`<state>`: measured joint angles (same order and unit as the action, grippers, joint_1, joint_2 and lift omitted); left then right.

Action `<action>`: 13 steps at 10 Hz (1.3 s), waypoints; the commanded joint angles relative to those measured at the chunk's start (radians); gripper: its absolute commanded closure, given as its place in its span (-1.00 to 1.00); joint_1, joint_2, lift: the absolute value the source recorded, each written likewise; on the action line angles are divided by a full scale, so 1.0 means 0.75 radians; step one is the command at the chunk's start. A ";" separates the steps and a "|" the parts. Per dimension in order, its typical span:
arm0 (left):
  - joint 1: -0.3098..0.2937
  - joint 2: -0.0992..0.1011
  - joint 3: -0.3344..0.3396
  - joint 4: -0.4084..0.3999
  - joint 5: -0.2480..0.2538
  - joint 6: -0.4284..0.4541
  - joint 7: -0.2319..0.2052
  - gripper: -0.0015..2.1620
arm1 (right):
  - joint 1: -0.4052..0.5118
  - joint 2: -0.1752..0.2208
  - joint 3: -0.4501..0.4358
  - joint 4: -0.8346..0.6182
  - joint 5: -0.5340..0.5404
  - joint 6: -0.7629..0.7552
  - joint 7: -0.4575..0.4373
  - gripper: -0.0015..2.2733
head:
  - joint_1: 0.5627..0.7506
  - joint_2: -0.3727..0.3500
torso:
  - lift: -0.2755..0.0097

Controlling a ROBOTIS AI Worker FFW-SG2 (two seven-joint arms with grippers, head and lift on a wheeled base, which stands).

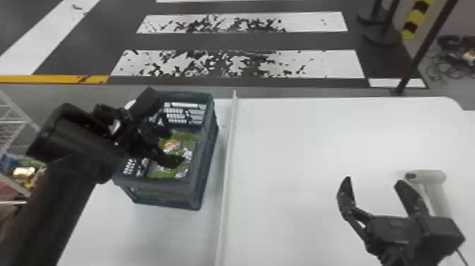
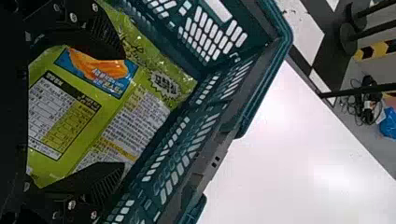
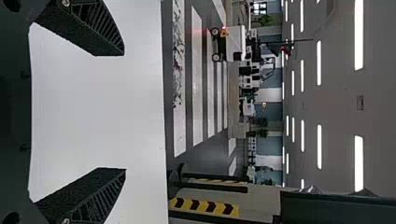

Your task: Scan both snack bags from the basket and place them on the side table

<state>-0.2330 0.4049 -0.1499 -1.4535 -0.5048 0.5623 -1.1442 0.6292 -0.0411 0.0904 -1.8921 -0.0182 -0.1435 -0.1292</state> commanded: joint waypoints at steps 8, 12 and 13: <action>-0.049 -0.100 -0.062 0.277 -0.073 -0.145 0.057 0.57 | 0.002 -0.002 -0.014 0.030 -0.029 -0.035 0.013 -0.97 | 0.41 0.18 | 0.41; 0.026 -0.108 0.186 0.138 0.145 -0.202 0.078 0.98 | 0.012 0.000 -0.016 0.032 -0.029 -0.047 0.013 -0.96 | 0.41 0.18 | 0.41; 0.031 -0.108 0.235 0.109 0.207 -0.202 0.071 0.98 | 0.012 0.000 -0.016 0.034 -0.029 -0.047 0.013 -0.96 | 0.41 0.18 | 0.41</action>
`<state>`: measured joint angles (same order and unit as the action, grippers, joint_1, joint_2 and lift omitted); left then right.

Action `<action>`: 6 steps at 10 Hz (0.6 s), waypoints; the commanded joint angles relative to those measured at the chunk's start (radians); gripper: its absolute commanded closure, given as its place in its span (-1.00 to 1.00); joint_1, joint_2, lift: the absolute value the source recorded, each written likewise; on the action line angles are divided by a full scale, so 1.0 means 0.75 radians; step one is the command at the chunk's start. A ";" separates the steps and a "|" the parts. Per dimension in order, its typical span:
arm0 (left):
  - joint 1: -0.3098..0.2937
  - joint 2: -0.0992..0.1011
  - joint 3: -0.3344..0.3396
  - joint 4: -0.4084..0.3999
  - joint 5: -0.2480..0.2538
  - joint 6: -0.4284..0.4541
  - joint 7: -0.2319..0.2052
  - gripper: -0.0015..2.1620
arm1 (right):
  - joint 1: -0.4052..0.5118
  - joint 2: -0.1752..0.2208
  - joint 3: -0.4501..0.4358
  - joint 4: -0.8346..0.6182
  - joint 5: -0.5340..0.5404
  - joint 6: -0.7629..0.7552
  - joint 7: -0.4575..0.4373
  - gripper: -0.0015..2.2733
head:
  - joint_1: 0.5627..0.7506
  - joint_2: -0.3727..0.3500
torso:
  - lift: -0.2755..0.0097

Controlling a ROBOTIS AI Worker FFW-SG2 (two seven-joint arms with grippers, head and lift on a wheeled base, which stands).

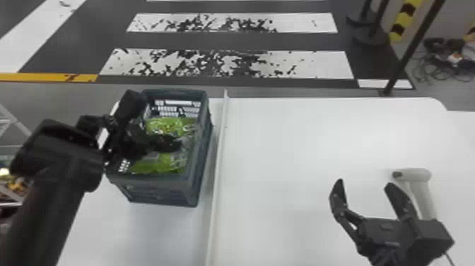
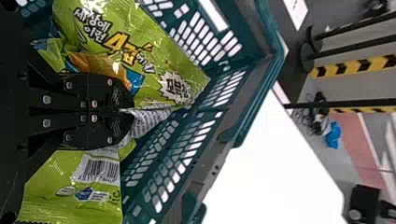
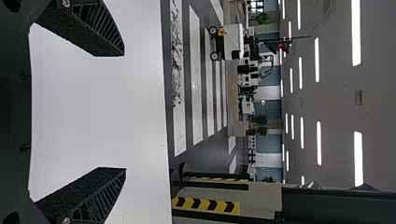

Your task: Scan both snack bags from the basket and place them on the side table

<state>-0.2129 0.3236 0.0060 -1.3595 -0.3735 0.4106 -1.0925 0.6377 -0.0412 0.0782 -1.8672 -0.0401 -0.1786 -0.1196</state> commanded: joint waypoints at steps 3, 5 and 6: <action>0.036 0.004 0.131 -0.057 0.146 0.000 -0.051 0.98 | -0.001 0.004 0.000 0.009 0.000 0.000 0.000 -0.96 | 0.41 0.21 | 0.41; 0.065 0.004 0.209 -0.114 0.246 0.004 -0.073 0.98 | -0.003 0.006 0.000 0.011 0.000 0.000 0.000 -0.95 | 0.41 0.25 | 0.41; 0.079 0.006 0.244 -0.155 0.289 0.004 -0.086 0.98 | -0.003 0.006 0.000 0.011 0.000 0.000 0.000 -0.95 | 0.41 0.27 | 0.41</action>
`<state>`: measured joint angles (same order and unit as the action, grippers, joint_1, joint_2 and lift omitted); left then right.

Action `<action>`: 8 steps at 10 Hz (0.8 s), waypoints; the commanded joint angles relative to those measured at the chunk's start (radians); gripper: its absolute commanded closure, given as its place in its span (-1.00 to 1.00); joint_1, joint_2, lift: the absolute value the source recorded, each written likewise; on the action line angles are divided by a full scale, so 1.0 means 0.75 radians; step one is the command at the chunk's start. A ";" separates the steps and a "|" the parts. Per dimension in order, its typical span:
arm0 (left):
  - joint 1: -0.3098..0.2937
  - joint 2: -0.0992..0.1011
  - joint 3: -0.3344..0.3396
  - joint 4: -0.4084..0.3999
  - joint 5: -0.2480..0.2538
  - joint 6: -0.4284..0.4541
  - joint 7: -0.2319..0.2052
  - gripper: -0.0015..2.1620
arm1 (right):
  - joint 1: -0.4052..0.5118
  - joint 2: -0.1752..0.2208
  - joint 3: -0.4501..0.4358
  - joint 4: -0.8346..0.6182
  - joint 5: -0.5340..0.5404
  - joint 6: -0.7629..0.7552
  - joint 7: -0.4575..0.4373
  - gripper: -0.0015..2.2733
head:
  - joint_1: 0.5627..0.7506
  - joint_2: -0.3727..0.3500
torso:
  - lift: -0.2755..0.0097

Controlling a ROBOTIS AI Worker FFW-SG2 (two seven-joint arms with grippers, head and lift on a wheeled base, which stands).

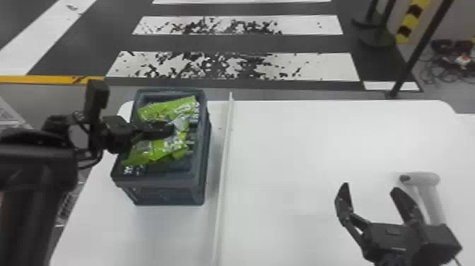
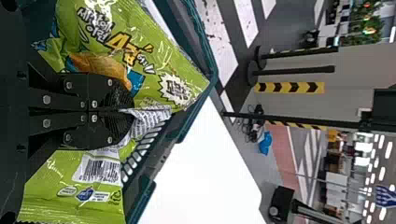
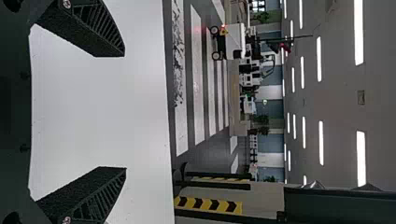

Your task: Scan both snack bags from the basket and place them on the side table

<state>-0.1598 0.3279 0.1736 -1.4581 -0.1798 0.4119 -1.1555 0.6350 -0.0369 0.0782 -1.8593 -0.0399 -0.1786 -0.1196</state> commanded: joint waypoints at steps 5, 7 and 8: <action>0.037 -0.002 0.079 -0.089 0.154 0.010 -0.016 0.98 | 0.002 0.002 0.004 0.002 0.002 0.000 0.000 -0.95 | 0.41 0.29 | 0.41; 0.049 -0.004 0.077 -0.071 0.176 0.014 -0.022 0.98 | 0.004 0.002 0.004 0.002 0.002 0.000 0.000 -0.95 | 0.41 0.29 | 0.41; 0.051 -0.002 0.088 -0.046 0.250 0.019 -0.045 0.98 | 0.004 0.002 0.006 0.002 0.004 0.000 0.000 -0.95 | 0.41 0.29 | 0.41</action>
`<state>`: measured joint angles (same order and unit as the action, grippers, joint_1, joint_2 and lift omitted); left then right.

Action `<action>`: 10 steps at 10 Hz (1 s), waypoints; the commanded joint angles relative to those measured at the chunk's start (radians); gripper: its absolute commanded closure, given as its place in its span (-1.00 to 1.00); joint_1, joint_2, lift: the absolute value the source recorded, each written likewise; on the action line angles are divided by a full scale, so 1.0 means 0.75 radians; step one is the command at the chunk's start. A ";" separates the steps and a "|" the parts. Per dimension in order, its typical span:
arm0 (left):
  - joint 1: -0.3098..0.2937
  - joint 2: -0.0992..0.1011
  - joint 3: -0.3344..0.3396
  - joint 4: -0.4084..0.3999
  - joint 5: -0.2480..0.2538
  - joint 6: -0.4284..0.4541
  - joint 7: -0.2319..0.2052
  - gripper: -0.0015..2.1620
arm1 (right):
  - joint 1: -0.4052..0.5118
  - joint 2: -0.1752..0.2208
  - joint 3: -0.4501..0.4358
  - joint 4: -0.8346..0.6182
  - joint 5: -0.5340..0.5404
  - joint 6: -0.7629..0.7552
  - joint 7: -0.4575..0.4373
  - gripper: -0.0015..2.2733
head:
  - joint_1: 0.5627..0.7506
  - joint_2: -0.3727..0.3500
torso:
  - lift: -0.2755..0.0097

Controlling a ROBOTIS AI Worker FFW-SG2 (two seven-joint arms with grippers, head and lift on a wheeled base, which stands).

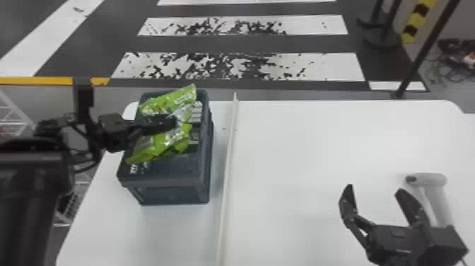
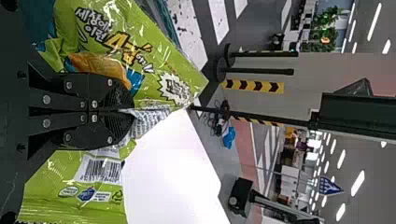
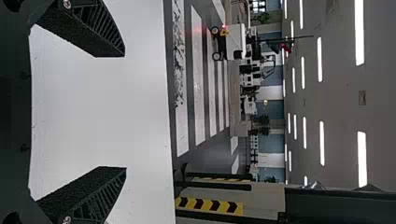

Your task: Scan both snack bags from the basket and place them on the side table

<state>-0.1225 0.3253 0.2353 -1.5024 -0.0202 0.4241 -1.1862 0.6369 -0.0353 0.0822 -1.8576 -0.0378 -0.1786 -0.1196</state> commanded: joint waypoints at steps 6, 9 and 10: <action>0.114 -0.037 0.144 -0.420 0.242 0.346 0.029 0.98 | 0.006 0.002 0.001 0.000 0.001 0.000 0.000 -0.95 | 0.41 0.27 | 0.41; 0.194 -0.131 0.104 -0.680 0.295 0.415 0.119 0.98 | 0.006 0.008 0.001 0.000 0.003 -0.016 0.000 -0.95 | 0.41 0.21 | 0.41; 0.200 -0.168 0.036 -0.715 0.276 0.415 0.158 0.98 | 0.006 0.008 0.001 -0.002 0.003 -0.016 -0.002 -0.94 | 0.41 0.13 | 0.41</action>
<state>0.0236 0.2140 0.2862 -2.0227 0.1932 0.7362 -1.0686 0.6412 -0.0291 0.0828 -1.8586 -0.0353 -0.1913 -0.1206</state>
